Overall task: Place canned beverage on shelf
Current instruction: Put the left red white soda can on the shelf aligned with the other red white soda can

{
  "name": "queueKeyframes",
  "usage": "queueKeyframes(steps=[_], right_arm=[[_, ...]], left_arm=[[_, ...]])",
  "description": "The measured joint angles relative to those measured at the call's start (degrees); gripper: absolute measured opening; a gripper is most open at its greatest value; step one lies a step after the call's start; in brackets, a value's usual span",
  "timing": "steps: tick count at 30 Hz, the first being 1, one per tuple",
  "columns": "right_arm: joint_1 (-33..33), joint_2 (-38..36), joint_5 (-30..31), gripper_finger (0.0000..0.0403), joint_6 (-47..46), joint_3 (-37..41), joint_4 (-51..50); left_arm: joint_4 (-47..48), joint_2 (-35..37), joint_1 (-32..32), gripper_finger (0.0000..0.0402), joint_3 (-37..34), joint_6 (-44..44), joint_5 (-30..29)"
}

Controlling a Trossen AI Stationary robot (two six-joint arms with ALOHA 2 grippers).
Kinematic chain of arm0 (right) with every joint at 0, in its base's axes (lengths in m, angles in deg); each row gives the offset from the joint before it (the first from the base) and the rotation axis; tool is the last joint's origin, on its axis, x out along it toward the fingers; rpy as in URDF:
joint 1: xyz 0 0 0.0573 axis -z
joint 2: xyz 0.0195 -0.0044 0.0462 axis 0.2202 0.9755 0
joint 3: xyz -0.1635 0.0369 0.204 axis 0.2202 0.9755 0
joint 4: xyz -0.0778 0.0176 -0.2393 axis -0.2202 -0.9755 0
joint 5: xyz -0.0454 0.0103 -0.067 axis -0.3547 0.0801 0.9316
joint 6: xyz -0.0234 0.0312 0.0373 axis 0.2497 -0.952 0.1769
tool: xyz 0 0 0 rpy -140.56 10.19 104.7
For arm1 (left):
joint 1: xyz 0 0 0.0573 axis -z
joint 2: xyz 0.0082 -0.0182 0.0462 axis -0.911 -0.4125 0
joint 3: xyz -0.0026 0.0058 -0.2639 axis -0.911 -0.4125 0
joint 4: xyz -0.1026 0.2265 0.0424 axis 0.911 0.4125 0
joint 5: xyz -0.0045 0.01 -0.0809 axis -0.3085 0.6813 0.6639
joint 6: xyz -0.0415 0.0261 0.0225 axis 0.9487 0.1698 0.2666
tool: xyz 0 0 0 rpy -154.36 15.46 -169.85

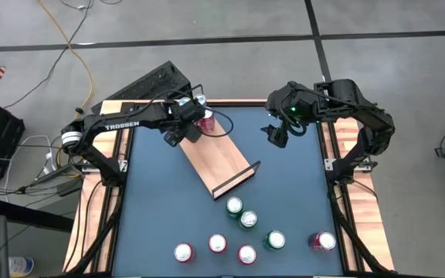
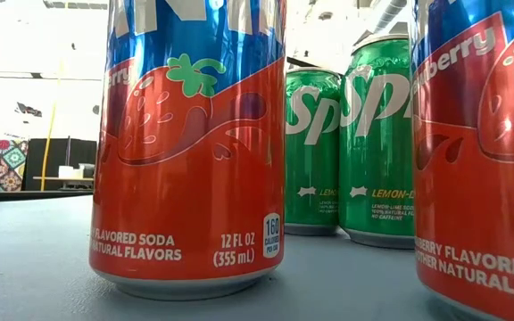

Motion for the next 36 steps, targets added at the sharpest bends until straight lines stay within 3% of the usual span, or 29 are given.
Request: queueKeyframes(steps=[12,21,24,31,36], right_arm=[[0.0,0.0,0.0,0.0388,0.2,0.0,0.0],[0.0,0.0,-0.1,0.0388,0.4,0.0,0.0],[0.0,0.0,-0.1,0.0388,0.4,0.0,0.0],[0.0,0.0,-0.2,0.0388,0.5,0.0,0.0],[0.4,0.0,-0.1,0.0388,1.7,0.0,0.0]], left_arm=[[-0.4,0.5,2.2,0.0329,0.0,1.6,-3.5],[-0.4,5.2,4.4,0.0329,0.1,12.6,-3.6],[-0.2,8.8,5.9,0.0329,0.1,26.0,-3.8],[1.5,20.0,11.1,0.0309,-3.0,80.8,-1.8],[-3.8,26.1,15.8,0.024,-14.1,94.3,-12.7]])
